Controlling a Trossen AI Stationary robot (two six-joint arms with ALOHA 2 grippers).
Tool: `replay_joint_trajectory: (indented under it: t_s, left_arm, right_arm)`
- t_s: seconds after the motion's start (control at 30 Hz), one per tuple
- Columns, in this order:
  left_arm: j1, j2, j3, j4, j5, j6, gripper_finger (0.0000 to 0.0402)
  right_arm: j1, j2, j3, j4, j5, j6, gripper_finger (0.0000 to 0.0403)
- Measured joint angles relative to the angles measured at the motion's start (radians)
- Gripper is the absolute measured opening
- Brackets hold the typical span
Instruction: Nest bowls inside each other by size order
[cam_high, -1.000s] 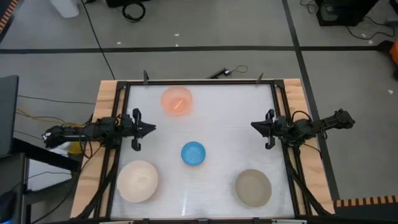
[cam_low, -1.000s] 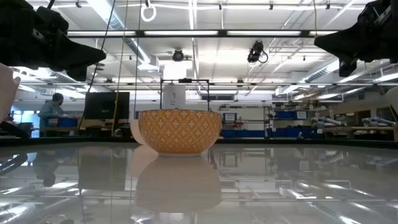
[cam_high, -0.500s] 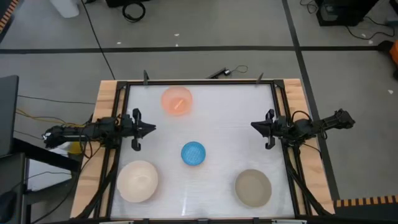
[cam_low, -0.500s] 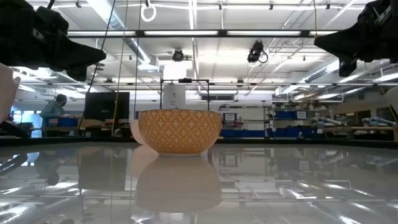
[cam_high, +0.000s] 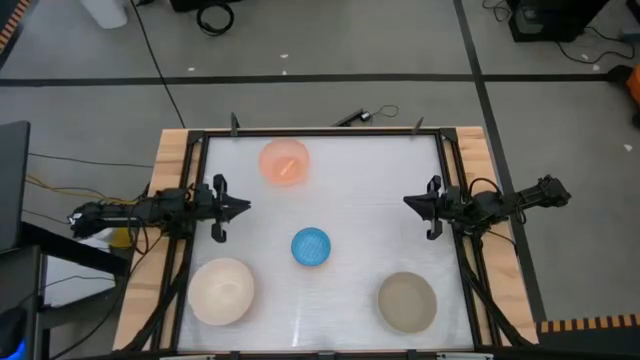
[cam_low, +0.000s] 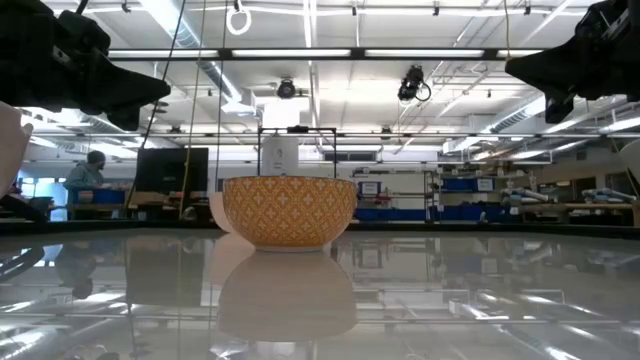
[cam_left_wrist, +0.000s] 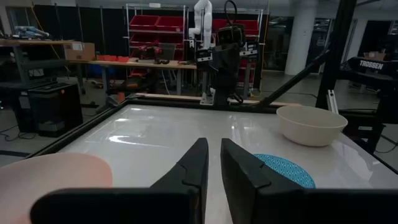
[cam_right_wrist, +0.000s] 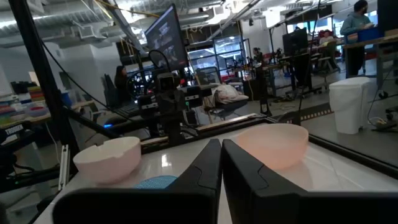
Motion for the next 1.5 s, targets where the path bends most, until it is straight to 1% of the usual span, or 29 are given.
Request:
replay_joint_trajectory:
  t_s: [0.2,0.33,0.37,0.53,0.6,0.63,0.73,0.77,0.83,0.9,0.97,1.07,1.17,1.27,1.37,1.43,1.5]
  left_arm:
    - [0.0,0.0,0.0,0.0,0.0,0.0,0.0046]
    - [0.0,0.0,0.0,0.005,0.0,0.0,0.0046]
    - [0.0,0.0,0.0,0.013,0.0,0.0,0.0046]
    - [0.0,0.0,0.0,0.08,-0.003,0.0,0.0046]
    - [0.0,0.0,0.0,0.115,-0.016,0.0,0.0046]
    - [0.0,-0.001,0.0,0.13,-0.026,0.0,0.0046]
    - [0.0,-0.001,0.0,0.166,-0.049,-0.003,0.0046]
    - [0.0,-0.001,0.0,0.173,-0.05,-0.004,0.0046]
    - [0.0,-0.001,0.0,0.175,-0.051,-0.005,0.0046]
    - [0.0,0.007,0.0,0.174,-0.052,-0.005,0.0046]
    - [0.0,0.023,0.0,0.169,-0.056,-0.004,0.0046]
    - [0.0,0.061,0.0,0.171,-0.125,-0.017,0.0046]
    - [0.0,0.117,0.0,0.2,-0.226,-0.044,0.0046]
    - [0.003,0.183,0.0,0.278,-0.282,-0.045,0.0046]
    - [0.023,0.259,0.001,0.355,-0.306,-0.045,0.0046]
    - [0.041,0.309,0.012,0.353,-0.307,-0.053,0.0046]
    - [0.055,0.366,0.037,0.356,-0.307,-0.07,0.0047]
  right_arm:
    - [0.0,0.0,0.0,0.0,0.004,-0.006,0.0024]
    - [-0.007,0.0,0.0,0.018,0.101,-0.092,0.0024]
    - [-0.01,0.0,0.0,0.03,0.121,-0.1,0.0024]
    - [-0.012,0.0,0.0,0.128,0.141,-0.053,0.0024]
    - [-0.012,0.0,0.0,0.177,0.14,-0.06,0.0024]
    - [-0.015,0.0,0.0,0.217,0.153,-0.089,0.0024]
    - [-0.034,-0.001,0.0,0.342,0.284,-0.19,0.0024]
    - [-0.044,-0.001,0.0,0.343,0.317,-0.207,0.0024]
    - [-0.065,0.0,0.0,0.302,0.338,-0.218,0.0024]
    - [-0.093,0.007,0.0,0.233,0.321,-0.173,0.0024]
    - [-0.124,0.023,0.0,0.168,0.281,-0.095,0.0024]
    - [-0.18,0.063,0.0,0.125,0.194,-0.002,0.0024]
    - [-0.248,0.119,0.002,0.125,0.096,0.053,0.0024]
    - [-0.325,0.196,0.02,0.123,0.026,0.095,0.0024]
    - [-0.411,0.292,0.056,0.123,-0.026,0.101,0.0024]
    - [-0.476,0.366,0.094,0.124,-0.063,0.101,0.0024]
    - [-0.541,0.449,0.139,0.126,-0.122,0.104,0.0024]
